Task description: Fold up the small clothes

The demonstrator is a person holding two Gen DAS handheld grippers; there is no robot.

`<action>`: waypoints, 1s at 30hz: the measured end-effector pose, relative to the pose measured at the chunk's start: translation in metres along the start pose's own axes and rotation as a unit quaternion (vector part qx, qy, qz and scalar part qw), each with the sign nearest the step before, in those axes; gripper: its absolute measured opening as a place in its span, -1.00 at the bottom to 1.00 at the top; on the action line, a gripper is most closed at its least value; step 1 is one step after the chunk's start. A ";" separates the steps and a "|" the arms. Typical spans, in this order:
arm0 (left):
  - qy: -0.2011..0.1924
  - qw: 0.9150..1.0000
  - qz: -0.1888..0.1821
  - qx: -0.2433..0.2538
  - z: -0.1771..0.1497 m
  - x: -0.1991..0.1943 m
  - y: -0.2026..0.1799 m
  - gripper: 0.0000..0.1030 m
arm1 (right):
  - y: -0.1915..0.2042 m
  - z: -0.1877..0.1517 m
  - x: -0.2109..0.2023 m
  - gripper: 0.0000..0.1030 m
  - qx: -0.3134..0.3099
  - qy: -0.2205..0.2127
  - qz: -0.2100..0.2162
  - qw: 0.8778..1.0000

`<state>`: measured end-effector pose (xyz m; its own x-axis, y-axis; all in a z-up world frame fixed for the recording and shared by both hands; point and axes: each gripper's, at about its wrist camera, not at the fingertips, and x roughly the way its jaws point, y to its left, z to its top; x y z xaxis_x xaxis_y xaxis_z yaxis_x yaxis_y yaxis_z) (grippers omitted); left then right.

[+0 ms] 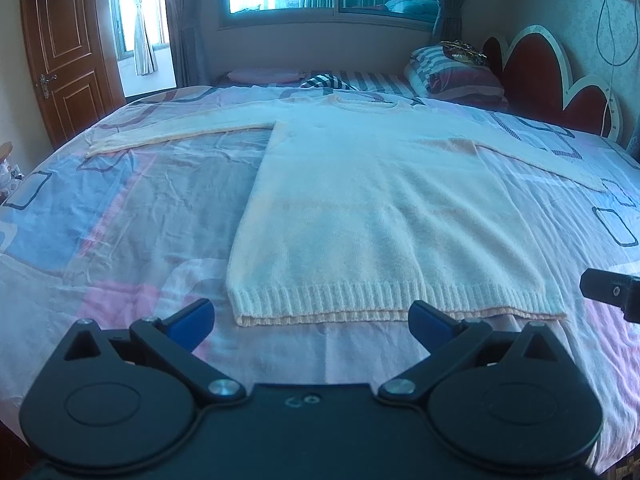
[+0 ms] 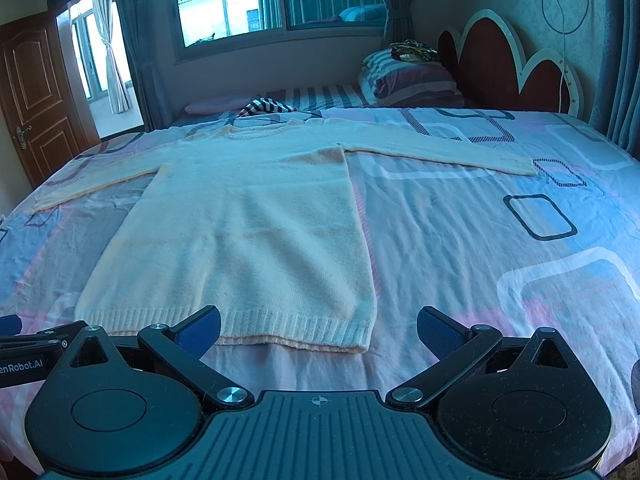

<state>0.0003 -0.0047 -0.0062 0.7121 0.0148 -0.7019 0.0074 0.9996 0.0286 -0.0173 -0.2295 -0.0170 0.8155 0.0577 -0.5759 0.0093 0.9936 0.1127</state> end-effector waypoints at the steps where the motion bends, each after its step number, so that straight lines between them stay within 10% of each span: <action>1: 0.000 1.000 0.000 0.001 0.000 0.000 0.000 0.99 | 0.000 0.000 0.000 1.00 0.000 0.000 0.000 1.000; 30: -0.002 1.000 0.001 0.006 -0.001 -0.004 0.000 0.99 | 0.001 -0.001 -0.004 1.00 0.002 -0.002 -0.001 1.000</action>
<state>-0.0026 -0.0049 -0.0040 0.7150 0.0166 -0.6990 0.0143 0.9992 0.0384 -0.0212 -0.2281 -0.0158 0.8183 0.0558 -0.5721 0.0124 0.9933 0.1146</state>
